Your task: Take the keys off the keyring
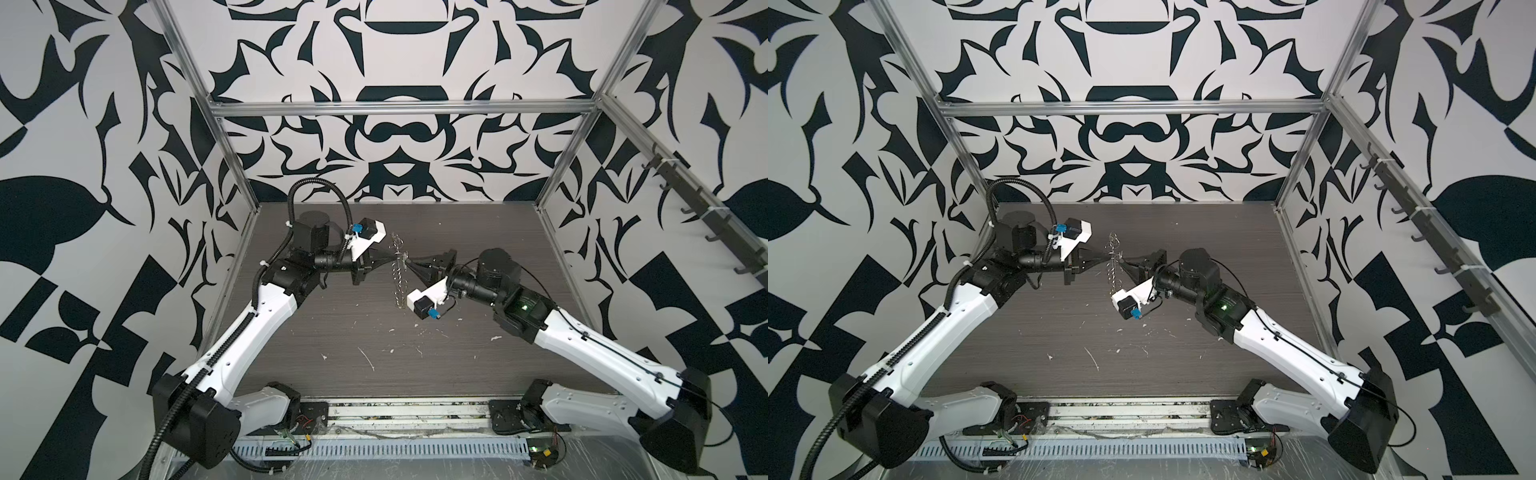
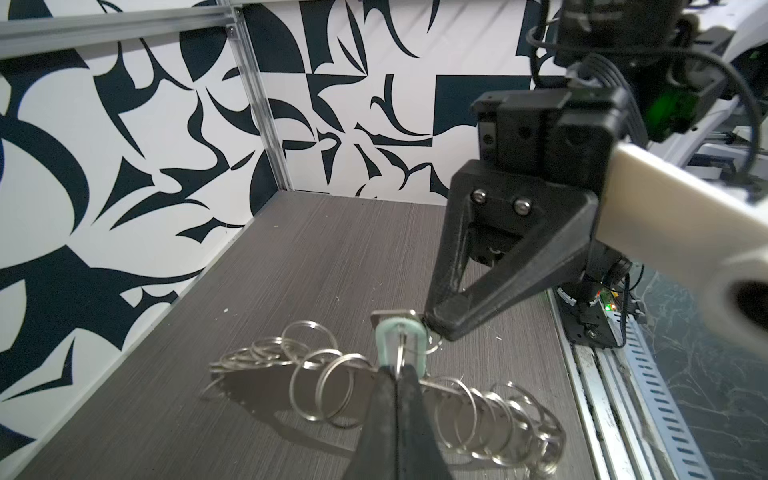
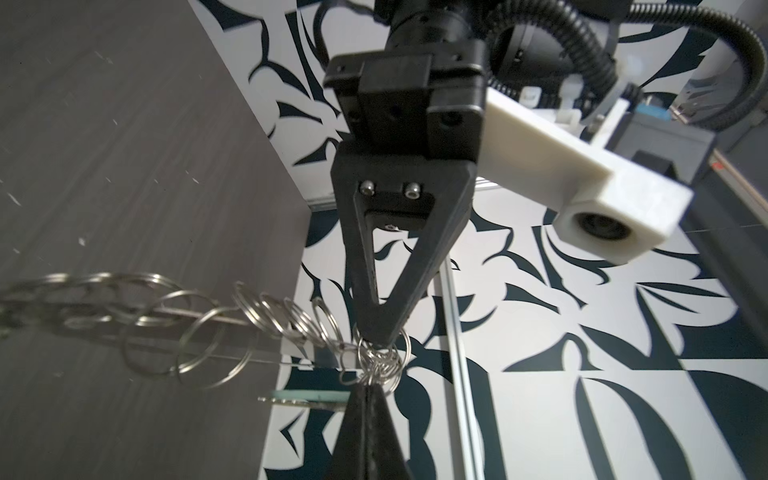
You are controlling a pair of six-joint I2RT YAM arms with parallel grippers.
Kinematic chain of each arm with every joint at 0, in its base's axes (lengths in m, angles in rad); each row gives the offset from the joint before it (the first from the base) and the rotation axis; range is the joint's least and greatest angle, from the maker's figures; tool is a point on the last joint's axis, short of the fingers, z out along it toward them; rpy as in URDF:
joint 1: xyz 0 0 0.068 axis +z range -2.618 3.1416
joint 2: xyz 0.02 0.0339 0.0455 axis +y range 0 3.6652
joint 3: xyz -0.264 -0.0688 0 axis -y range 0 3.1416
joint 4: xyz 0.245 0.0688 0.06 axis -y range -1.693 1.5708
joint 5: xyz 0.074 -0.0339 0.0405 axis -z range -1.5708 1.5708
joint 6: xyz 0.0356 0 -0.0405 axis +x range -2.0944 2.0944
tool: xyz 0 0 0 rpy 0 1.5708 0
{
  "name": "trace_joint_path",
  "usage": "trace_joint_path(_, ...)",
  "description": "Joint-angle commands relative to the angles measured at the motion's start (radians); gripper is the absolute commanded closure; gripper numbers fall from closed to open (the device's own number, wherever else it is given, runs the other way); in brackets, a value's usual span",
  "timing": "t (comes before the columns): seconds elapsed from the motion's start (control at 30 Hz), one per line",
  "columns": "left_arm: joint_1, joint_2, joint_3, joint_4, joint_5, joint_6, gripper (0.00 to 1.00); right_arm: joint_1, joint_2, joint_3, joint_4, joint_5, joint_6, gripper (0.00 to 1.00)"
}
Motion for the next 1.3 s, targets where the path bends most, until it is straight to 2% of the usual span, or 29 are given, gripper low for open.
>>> trace_joint_path(0.0,0.012,0.010,0.050,-0.032,-0.041,-0.033,1.00,0.023,0.006,-0.034,0.155,0.107,-0.173,1.00)
trace_joint_path(0.2,0.014,0.011,0.053,-0.039,-0.051,-0.037,1.00,0.038,0.006,-0.011,0.124,0.149,-0.274,1.00)
trace_joint_path(0.43,0.013,0.001,0.032,0.002,-0.053,0.010,1.00,0.045,0.013,0.008,0.069,0.166,-0.206,1.00)
trace_joint_path(0.53,0.013,-0.001,0.034,0.002,-0.044,0.040,1.00,0.046,0.008,0.002,0.079,0.158,-0.135,0.73)
trace_joint_path(0.67,0.018,-0.007,0.034,-0.023,-0.031,0.105,1.00,0.046,-0.006,0.011,0.062,0.154,-0.026,0.54)
trace_joint_path(0.7,0.022,-0.008,0.031,-0.024,-0.025,0.115,1.00,0.045,-0.014,0.014,0.053,0.148,0.013,0.49)
trace_joint_path(0.8,0.043,-0.018,0.012,-0.019,0.015,0.185,1.00,0.032,-0.050,0.030,0.042,0.091,0.225,0.46)
trace_joint_path(0.93,0.088,-0.030,-0.039,0.023,0.106,0.286,1.00,-0.059,-0.085,0.088,-0.063,-0.045,0.597,0.45)
trace_joint_path(1.03,0.132,-0.008,-0.039,0.014,0.200,0.328,1.00,-0.119,-0.089,0.097,-0.075,-0.111,0.867,0.45)
trace_joint_path(1.17,0.173,0.037,0.022,-0.163,0.317,0.506,1.00,-0.187,-0.064,0.100,-0.098,-0.257,1.150,0.46)
trace_joint_path(1.27,0.177,0.088,0.061,-0.299,0.333,0.629,1.00,-0.227,-0.029,0.080,-0.059,-0.410,1.270,0.50)
